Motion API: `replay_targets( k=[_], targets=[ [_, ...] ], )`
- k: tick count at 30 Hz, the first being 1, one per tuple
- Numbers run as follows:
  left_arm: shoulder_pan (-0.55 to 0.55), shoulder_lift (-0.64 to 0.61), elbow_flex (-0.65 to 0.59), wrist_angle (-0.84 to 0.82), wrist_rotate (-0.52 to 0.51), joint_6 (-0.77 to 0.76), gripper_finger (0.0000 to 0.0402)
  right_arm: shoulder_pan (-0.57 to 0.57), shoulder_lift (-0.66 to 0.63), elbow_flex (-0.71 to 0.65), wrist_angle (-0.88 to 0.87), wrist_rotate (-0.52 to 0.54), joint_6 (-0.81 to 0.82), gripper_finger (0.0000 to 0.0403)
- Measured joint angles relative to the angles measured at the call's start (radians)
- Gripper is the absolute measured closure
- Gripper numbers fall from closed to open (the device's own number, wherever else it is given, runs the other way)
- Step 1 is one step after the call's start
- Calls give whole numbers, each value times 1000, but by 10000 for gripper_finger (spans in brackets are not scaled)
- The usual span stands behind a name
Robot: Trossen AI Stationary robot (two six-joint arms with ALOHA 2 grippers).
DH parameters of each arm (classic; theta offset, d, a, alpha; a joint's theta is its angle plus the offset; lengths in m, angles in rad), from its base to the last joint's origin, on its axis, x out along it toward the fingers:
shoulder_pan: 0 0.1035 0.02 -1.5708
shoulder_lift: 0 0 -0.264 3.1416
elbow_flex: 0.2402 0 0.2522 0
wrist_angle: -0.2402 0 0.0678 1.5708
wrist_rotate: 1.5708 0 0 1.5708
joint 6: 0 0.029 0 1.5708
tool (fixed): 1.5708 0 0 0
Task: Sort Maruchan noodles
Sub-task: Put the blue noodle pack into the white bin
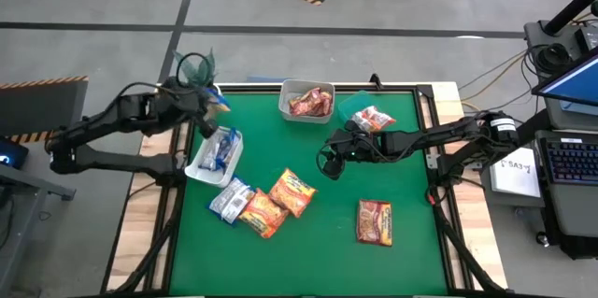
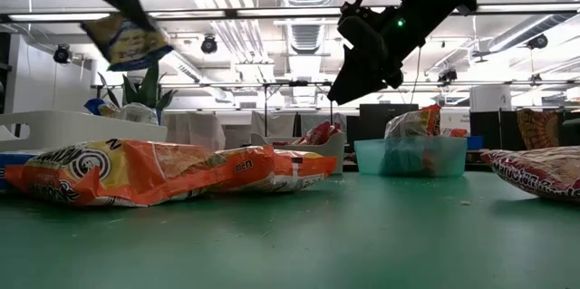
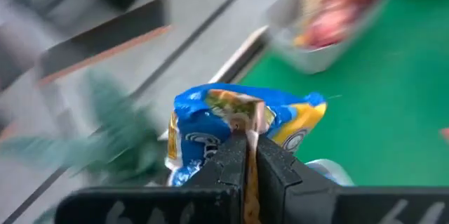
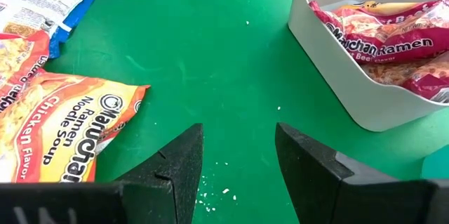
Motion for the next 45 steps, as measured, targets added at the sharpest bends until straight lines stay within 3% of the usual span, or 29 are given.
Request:
replay_targets(
  k=[4, 10, 18, 24, 34, 40, 45],
  targets=[
    [5, 38, 2, -116, -137, -135, 401, 0, 0, 0, 0, 3, -11, 236],
    [10, 137, -63, -214, -155, -252, 401, 0, 0, 0, 0, 3, -15, 236],
    [11, 330, -144, -367, -131, -292, 401, 0, 0, 0, 0, 3, -15, 236],
    [11, 462, -162, -345, 5, -292, 401, 0, 0, -1, 0, 3, -14, 236],
    [10, 641, -162, -252, 16, -222, 401, 0, 0, -24, 0, 2, 15, 236],
    [10, 683, -162, -190, 49, -215, 400, 0, 0, -25, 0, 2, 14, 236],
    [10, 674, -162, -169, 92, -212, 373, 0, 0, -25, 0, 2, 13, 236]
  ],
)
